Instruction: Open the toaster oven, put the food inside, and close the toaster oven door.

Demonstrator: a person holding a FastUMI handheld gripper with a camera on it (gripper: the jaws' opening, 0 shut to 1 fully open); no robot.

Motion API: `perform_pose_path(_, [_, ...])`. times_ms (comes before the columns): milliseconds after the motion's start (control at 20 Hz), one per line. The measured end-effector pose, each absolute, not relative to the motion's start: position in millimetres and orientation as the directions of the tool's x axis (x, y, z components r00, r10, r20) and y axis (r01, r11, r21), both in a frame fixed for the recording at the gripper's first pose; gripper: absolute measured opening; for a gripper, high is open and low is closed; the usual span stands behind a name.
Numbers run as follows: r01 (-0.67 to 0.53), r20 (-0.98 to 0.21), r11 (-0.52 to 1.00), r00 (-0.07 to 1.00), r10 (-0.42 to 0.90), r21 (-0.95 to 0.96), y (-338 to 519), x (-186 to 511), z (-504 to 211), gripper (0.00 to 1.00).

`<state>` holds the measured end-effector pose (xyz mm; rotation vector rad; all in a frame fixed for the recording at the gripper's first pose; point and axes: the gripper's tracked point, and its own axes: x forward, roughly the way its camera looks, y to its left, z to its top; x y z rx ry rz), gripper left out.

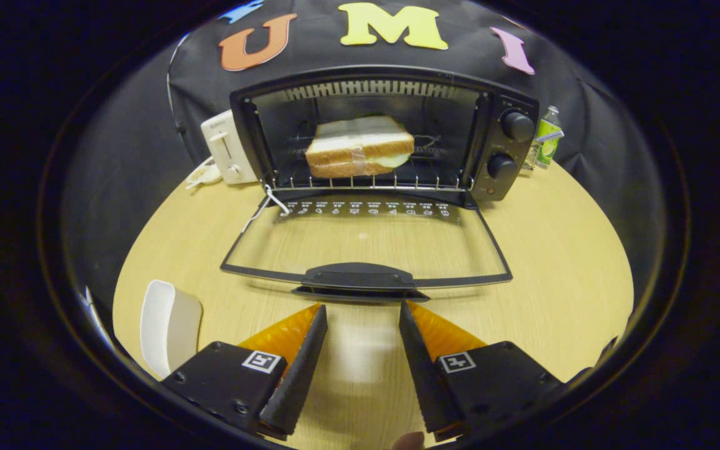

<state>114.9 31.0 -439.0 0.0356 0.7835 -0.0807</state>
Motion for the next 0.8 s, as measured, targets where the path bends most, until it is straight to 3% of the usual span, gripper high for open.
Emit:
perform_pose_path(350, [0.161, -0.711, 0.987, 0.695, -0.108, 0.008, 31, 118, -441, 0.77])
perform_pose_path(800, [0.135, -0.554, 0.991, 0.823, -0.121, -0.015, 33, 144, -331, 0.77])
